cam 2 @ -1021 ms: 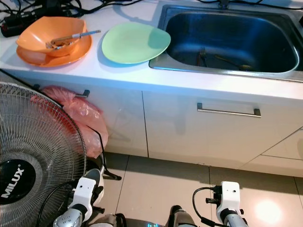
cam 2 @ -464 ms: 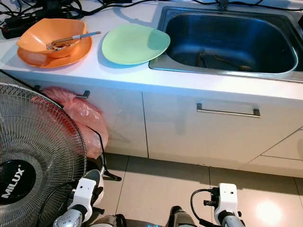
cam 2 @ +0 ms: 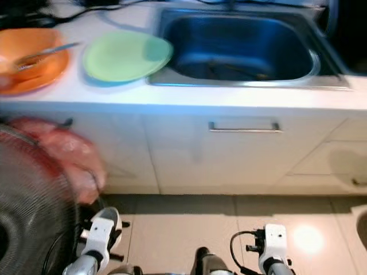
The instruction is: Kitchen organization
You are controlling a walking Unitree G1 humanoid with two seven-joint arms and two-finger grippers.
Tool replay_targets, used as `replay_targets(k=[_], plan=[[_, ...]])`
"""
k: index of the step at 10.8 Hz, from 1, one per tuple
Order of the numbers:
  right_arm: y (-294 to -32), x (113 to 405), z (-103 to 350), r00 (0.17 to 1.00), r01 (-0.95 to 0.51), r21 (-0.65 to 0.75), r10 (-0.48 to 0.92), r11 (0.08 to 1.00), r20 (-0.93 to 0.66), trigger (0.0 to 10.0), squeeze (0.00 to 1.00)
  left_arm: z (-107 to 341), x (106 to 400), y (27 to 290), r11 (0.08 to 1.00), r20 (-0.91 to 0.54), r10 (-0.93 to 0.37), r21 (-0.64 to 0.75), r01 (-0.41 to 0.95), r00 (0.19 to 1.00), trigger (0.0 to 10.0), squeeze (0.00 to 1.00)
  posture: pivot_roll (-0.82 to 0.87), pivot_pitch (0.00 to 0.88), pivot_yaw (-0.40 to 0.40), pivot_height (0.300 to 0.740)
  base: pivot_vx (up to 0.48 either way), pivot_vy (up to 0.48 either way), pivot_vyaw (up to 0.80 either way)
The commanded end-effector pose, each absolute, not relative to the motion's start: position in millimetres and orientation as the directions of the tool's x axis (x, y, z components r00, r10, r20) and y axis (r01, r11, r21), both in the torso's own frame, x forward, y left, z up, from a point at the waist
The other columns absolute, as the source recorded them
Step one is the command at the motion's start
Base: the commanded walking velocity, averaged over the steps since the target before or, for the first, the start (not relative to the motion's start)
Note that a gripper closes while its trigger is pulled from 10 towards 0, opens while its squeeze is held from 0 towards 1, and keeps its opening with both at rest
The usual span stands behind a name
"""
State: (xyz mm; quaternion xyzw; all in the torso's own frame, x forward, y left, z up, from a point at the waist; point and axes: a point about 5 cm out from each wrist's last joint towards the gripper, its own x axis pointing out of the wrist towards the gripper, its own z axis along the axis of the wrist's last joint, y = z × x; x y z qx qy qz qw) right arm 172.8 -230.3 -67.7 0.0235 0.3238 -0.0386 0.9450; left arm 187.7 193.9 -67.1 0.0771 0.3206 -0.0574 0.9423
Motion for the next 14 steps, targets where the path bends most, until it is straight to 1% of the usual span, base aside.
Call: replay_targets(k=[1, 10, 14], plan=[[-231.4, 169.3, -69.9, 0.774, 0.091, 0.013, -0.063, 0.996, -0.631, 10.0, 0.0, -71.2, 179.7, 197.1, 0.982, -0.635, -0.042, 0.118, 0.15, 0.772, 10.0, 0.0, 0.03, 0.186, 0.019, 0.74, 0.0, -0.375, 0.0], [-233.6, 169.7, -69.8, 0.767, 0.093, 0.003, -0.07, 0.996, -0.638, 10.0, 0.0, -69.3, 183.6, 196.7, 0.983, -0.625, -0.033, 0.119, 0.137, 0.78, 10.0, 0.0, 0.03, 0.19, 0.014, 0.74, 0.0, -0.335, 0.0], [-235.0, 169.9, -69.8, 0.763, 0.094, 0.0, -0.072, 0.996, -0.643, 10.0, 0.0, -68.2, 186.4, 194.7, 0.987, -0.616, -0.033, 0.102, 0.121, 0.787, 10.0, 0.0, 0.03, 0.184, 0.012, 0.74, 0.0, 0.0, 0.0]])
